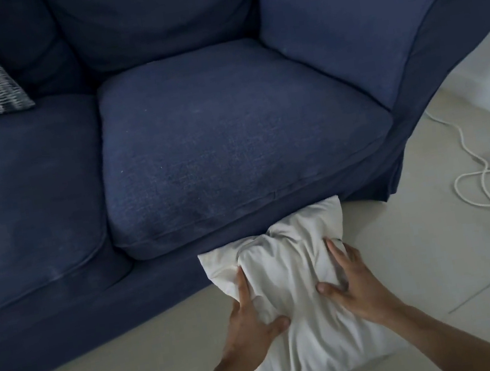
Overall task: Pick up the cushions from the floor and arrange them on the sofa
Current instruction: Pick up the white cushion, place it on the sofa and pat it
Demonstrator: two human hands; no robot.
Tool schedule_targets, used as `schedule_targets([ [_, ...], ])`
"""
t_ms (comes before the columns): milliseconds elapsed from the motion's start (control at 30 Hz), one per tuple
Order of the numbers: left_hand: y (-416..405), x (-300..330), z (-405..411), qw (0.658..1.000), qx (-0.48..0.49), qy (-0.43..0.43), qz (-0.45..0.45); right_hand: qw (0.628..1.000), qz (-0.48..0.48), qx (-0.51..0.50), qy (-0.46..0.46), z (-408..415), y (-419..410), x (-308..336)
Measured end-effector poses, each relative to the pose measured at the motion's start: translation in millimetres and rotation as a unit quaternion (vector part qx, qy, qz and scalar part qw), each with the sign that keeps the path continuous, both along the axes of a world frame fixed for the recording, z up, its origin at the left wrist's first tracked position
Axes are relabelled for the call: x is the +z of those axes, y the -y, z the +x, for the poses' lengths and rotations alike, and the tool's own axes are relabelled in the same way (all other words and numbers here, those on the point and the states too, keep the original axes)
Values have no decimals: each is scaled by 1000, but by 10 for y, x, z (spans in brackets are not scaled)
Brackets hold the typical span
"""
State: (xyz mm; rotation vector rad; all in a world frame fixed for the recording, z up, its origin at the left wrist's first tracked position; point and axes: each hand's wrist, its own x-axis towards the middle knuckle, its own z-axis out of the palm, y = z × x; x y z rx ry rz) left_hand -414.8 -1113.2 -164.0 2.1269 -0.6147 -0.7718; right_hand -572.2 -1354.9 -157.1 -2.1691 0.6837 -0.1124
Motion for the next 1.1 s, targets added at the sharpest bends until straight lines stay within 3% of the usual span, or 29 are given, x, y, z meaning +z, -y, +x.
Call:
schedule_targets([
  [300, -302, 742, -318, 999, -23, 11, 19, 999, -2, -33, 0, -414, -454, 760],
  [600, -441, 2221, -404, 999, -22, 24, 20, 999, 2, -39, -9, -584, -583, 2332],
  [833, -305, 3402, -120, 999, -18, 29, -8, 999, 2, -40, 7, -300, -395, 3408],
  [1100, 169, 4711, 788, 996, -17, 81, -18, 999, -20, -33, 37, 566, 160, 4552],
])
